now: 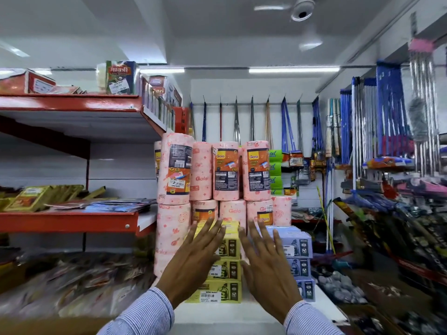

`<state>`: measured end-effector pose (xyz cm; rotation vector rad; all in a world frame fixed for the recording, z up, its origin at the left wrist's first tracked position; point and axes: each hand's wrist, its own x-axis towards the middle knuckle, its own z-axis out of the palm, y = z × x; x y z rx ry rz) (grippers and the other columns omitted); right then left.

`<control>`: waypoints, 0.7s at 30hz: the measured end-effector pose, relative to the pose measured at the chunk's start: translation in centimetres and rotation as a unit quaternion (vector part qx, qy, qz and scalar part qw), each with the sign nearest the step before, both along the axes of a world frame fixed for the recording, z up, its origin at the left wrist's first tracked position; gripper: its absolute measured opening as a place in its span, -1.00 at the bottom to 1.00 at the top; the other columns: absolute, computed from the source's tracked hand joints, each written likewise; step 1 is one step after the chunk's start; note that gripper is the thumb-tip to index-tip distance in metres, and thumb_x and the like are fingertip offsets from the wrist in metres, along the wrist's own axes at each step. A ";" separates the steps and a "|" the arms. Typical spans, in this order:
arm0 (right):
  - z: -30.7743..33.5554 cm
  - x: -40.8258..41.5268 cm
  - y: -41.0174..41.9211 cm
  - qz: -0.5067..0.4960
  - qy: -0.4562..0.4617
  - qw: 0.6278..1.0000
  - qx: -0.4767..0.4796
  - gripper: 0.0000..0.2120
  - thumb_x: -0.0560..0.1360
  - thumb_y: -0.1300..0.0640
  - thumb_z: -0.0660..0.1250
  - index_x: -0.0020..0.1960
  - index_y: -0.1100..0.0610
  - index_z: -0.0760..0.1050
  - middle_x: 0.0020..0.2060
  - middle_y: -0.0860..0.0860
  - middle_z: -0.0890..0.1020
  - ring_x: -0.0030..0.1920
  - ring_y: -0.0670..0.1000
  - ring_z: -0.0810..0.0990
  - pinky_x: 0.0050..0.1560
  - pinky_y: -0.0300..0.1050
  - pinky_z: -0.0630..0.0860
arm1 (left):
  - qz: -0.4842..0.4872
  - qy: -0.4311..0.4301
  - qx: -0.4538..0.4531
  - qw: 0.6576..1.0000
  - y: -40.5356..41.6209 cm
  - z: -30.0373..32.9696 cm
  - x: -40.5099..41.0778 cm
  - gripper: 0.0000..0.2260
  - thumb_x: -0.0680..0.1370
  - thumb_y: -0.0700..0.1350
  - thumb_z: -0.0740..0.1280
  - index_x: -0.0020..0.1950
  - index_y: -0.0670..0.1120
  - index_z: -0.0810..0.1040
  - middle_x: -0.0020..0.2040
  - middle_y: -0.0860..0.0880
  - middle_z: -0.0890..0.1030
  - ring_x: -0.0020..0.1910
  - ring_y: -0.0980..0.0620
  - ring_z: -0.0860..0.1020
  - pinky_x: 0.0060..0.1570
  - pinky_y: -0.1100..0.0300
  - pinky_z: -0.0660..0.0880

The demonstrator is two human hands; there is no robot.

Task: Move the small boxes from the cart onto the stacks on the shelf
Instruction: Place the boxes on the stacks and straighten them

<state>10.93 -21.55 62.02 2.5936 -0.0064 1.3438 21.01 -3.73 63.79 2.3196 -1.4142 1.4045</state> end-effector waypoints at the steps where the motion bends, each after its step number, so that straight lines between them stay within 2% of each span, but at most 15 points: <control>1: 0.1 -0.7 -0.9 -0.015 -0.001 1.000 0.001 -0.39 0.57 -0.01 0.04 0.55 0.11 -0.06 0.55 0.15 -0.01 0.53 0.19 -0.12 0.40 0.27 -0.03 | -0.010 -0.005 -0.005 1.000 -0.9 0.1 -0.5 -0.35 0.54 -0.06 0.35 0.53 -0.10 0.11 0.55 -0.09 0.10 0.55 -0.10 0.00 0.42 -0.09 -0.03; 4: 0.2 -2.2 -3.8 -0.043 0.011 0.999 0.014 -0.40 0.53 0.00 -0.03 0.54 0.12 -0.01 0.54 0.16 0.04 0.52 0.22 -0.04 0.40 0.29 -0.02 | -0.045 -0.001 -0.005 0.999 -4.0 0.4 -1.4 -0.38 0.57 -0.12 0.30 0.54 -0.12 0.07 0.56 -0.10 0.06 0.56 -0.08 -0.04 0.44 -0.03 -0.04; 7: 0.1 -2.8 -7.0 -0.061 0.024 0.997 0.028 -0.41 0.55 -0.02 -0.07 0.55 0.08 -0.08 0.55 0.11 -0.05 0.53 0.20 -0.13 0.42 0.28 -0.08 | -0.066 0.017 0.002 0.998 -7.3 0.1 -2.0 -0.38 0.57 -0.19 0.32 0.54 -0.14 0.07 0.55 -0.13 0.13 0.55 -0.09 0.02 0.45 -0.01 -0.05; 10: 0.2 -2.7 -9.3 -0.062 0.044 0.995 0.067 -0.40 0.60 -0.03 0.02 0.54 0.04 -0.17 0.56 0.06 -0.13 0.51 0.20 -0.28 0.47 0.33 -0.04 | -0.073 0.008 -0.004 0.997 -9.6 0.2 -2.9 -0.50 0.55 -0.17 0.30 0.47 -0.18 0.25 0.47 -0.17 0.34 0.48 -0.11 0.26 0.47 0.02 0.16; 12: 0.3 -2.7 -9.7 -0.041 0.055 0.994 0.081 -0.37 0.61 -0.02 0.08 0.54 0.03 -0.19 0.56 0.05 -0.10 0.51 0.21 -0.24 0.47 0.32 0.06 | -0.045 -0.009 -0.004 0.999 -10.4 0.2 -3.2 -0.58 0.54 -0.08 0.22 0.39 -0.15 0.39 0.37 -0.13 0.50 0.37 -0.08 0.44 0.30 -0.04 0.33; 14: 0.4 -2.8 -10.0 -0.019 0.054 0.996 0.068 -0.36 0.61 0.04 0.16 0.54 0.08 -0.13 0.56 0.09 0.03 0.51 0.23 -0.16 0.46 0.25 0.15 | -0.034 0.014 -0.002 0.999 -10.7 -0.2 -2.9 -0.55 0.50 -0.10 0.38 0.38 -0.12 0.41 0.34 -0.10 0.53 0.33 -0.09 0.49 0.28 -0.06 0.31; 16: 0.4 -2.7 -10.1 0.000 0.044 0.998 0.055 -0.35 0.58 0.10 0.23 0.53 0.14 -0.04 0.53 0.12 0.13 0.50 0.25 -0.08 0.44 0.22 0.19 | -0.023 0.056 -0.007 0.998 -10.7 -0.5 -2.8 -0.42 0.42 -0.14 0.51 0.39 -0.10 0.40 0.36 -0.10 0.52 0.34 -0.11 0.47 0.28 0.00 0.36; 19: 0.3 -2.3 -10.3 0.015 0.064 0.996 0.067 -0.37 0.63 0.11 0.14 0.54 0.12 -0.16 0.56 0.08 0.00 0.51 0.24 -0.19 0.48 0.21 0.12 | -0.010 0.073 -0.022 0.997 -10.5 -0.1 -3.8 -0.41 0.36 -0.15 0.57 0.35 -0.11 0.46 0.28 -0.12 0.59 0.27 -0.13 0.54 0.12 0.09 0.54; 21: 0.4 -2.2 -10.2 0.012 0.061 0.996 0.062 -0.35 0.60 0.12 0.21 0.53 0.14 -0.09 0.55 0.10 0.08 0.51 0.25 -0.16 0.46 0.22 0.16 | -0.005 0.074 -0.027 0.997 -10.6 0.2 -4.2 -0.43 0.39 -0.14 0.55 0.35 -0.12 0.46 0.28 -0.12 0.59 0.26 -0.13 0.54 0.09 0.08 0.56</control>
